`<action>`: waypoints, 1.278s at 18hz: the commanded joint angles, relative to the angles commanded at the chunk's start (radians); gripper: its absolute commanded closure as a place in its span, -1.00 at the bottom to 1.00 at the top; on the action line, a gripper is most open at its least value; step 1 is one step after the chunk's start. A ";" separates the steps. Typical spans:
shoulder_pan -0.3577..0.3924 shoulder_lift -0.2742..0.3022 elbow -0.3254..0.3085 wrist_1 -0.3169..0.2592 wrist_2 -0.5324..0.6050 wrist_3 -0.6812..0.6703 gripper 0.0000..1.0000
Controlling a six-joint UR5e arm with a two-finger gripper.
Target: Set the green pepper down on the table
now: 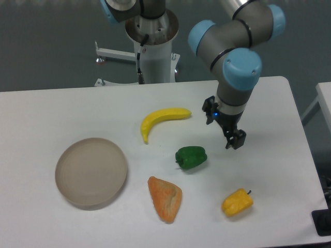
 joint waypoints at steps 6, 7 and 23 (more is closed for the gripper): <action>0.006 0.015 -0.041 0.009 0.015 0.011 -1.00; 0.006 0.017 -0.043 0.011 0.015 0.011 -1.00; 0.002 0.017 -0.058 0.014 0.018 0.009 -1.00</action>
